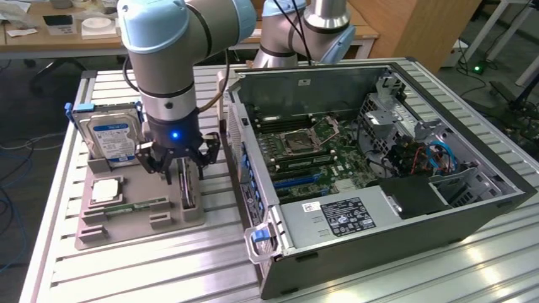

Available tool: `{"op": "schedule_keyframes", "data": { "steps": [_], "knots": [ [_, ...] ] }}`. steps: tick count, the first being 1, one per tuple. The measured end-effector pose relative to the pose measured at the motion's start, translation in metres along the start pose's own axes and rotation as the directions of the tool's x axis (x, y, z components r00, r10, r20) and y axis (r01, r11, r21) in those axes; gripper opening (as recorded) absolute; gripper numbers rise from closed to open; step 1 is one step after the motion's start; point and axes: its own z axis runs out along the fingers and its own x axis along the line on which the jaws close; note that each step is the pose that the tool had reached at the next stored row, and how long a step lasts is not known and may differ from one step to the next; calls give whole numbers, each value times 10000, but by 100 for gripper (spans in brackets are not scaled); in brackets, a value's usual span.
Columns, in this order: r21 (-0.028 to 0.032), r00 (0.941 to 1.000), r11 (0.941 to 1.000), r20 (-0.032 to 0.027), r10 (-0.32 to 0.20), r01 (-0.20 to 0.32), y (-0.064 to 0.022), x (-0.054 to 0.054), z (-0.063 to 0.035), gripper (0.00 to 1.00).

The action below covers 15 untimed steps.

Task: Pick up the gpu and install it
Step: 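Pick up the gpu and move the gpu toward the slot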

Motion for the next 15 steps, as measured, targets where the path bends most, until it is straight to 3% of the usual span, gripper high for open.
{"op": "schedule_keyframes", "data": {
  "steps": [10, 14, 15],
  "knots": [
    [1, 10000, 10000, 10, 0, 0, -40, 6, 0, 64],
    [1, 10000, 10000, 10, -1, 1, -41, 6, 0, 45],
    [1, 10000, 10000, 10, -1, 1, -41, 6, 0, 45]
  ]
}}
